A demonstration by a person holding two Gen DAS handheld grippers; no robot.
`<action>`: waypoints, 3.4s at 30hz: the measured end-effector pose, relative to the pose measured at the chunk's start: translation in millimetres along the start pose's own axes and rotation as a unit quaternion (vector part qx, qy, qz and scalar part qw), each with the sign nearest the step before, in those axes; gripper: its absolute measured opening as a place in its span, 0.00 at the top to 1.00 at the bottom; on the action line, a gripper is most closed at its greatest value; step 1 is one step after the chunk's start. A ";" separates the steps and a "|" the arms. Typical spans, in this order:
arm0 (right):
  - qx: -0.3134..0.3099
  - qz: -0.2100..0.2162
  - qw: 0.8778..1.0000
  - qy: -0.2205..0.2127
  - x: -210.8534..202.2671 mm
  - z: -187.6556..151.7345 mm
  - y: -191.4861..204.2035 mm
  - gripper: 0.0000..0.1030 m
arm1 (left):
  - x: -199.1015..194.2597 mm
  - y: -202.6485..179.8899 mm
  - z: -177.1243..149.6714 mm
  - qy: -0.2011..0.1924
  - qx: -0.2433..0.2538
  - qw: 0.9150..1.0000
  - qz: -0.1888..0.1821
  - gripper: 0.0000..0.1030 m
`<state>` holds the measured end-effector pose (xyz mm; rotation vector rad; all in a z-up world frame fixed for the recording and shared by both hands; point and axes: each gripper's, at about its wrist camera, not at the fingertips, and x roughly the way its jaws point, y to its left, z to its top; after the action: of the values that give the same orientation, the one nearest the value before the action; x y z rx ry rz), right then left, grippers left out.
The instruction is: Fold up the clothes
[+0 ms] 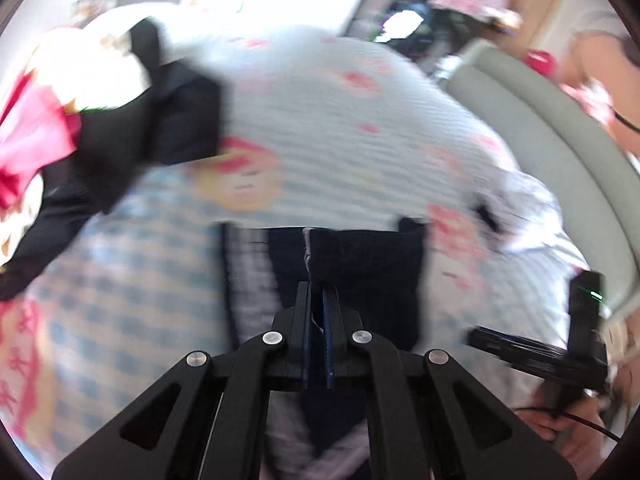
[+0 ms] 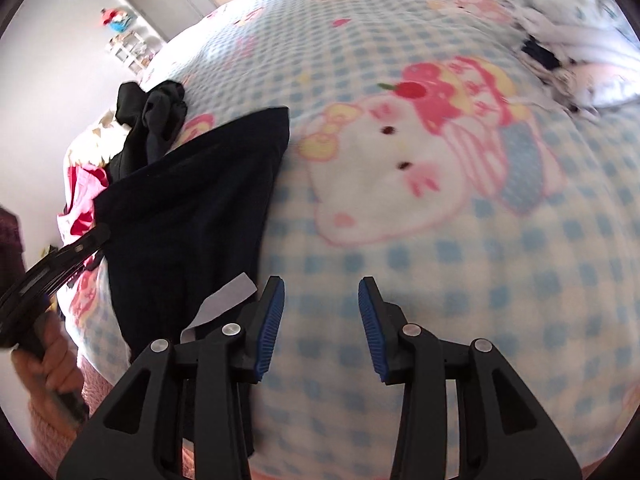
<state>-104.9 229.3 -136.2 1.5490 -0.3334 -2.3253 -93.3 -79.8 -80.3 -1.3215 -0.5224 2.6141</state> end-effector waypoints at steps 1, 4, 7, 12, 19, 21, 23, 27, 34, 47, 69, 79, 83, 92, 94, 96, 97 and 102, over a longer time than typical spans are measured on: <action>-0.006 -0.002 1.000 0.003 3.3 2.7 4.2 0.62 | 7.0 15.4 2.5 0.007 -0.017 1.000 0.008 0.95; -0.022 -0.010 1.000 0.011 12.8 12.6 15.2 0.62 | 27.8 40.8 9.8 0.021 -0.031 0.999 0.025 0.94; -0.031 -0.020 0.999 0.009 22.0 27.1 22.1 0.62 | 40.2 55.8 15.2 0.042 -0.047 0.998 0.016 0.91; -0.036 -0.035 0.999 -0.006 36.3 57.5 29.3 0.62 | 18.9 43.1 10.9 -0.010 -0.015 1.000 0.001 0.87; -0.021 -0.047 0.999 0.001 70.1 103.4 28.8 0.62 | 33.9 8.8 -4.4 0.021 0.071 0.996 -0.051 0.86; -0.029 -0.029 0.999 0.011 77.9 108.3 34.1 0.62 | 52.3 3.9 -10.0 0.048 0.081 0.995 -0.033 0.86; -0.054 0.001 0.999 0.007 74.5 104.0 47.4 0.62 | 60.8 4.3 -14.3 0.061 0.077 0.995 -0.028 0.86; -0.111 0.017 0.994 0.017 73.0 92.6 73.3 0.62 | 67.4 5.0 -19.9 0.064 0.072 0.995 -0.031 0.86; -0.132 -0.045 0.989 0.039 98.6 93.0 82.4 0.62 | 71.3 9.2 -22.6 0.073 0.071 0.994 -0.027 0.85; -0.050 -0.094 0.994 0.012 62.7 88.6 -3.2 0.62 | 72.3 17.4 -22.7 0.067 0.051 0.995 -0.051 0.83; -0.159 0.006 0.986 0.046 99.5 104.8 77.6 0.58 | 80.4 17.8 -25.1 0.076 0.044 0.995 -0.054 0.78; -0.213 -0.120 0.967 0.068 107.4 74.6 73.6 0.56 | 79.6 19.6 -26.4 0.077 0.048 0.995 -0.050 0.78; -0.180 -0.159 0.970 0.045 89.7 68.1 46.8 0.55 | 78.7 19.9 -26.3 0.075 0.045 0.995 -0.053 0.78; -0.092 -0.036 0.995 -0.001 43.4 85.7 29.8 0.55 | 74.2 22.7 -25.2 0.068 0.033 0.995 -0.068 0.75; -0.104 -0.031 0.994 0.007 52.8 92.2 41.3 0.55 | 74.2 21.1 -25.0 0.067 0.035 0.995 -0.067 0.75; -0.116 -0.030 0.993 0.020 70.0 97.0 51.8 0.55 | 73.8 19.6 -24.6 0.066 0.036 0.995 -0.065 0.75; -0.121 -0.031 0.992 0.029 82.8 98.3 56.4 0.55 | 71.3 19.8 -24.3 0.062 0.035 0.995 -0.066 0.75; -0.134 -0.074 0.987 0.051 96.3 75.6 45.8 0.57 | 47.9 26.4 -18.9 0.031 0.033 0.997 -0.066 0.70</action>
<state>-202.7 150.3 -172.1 1.5958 0.1190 -2.2749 -106.3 -85.4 -136.4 -1.2972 -0.4912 2.4539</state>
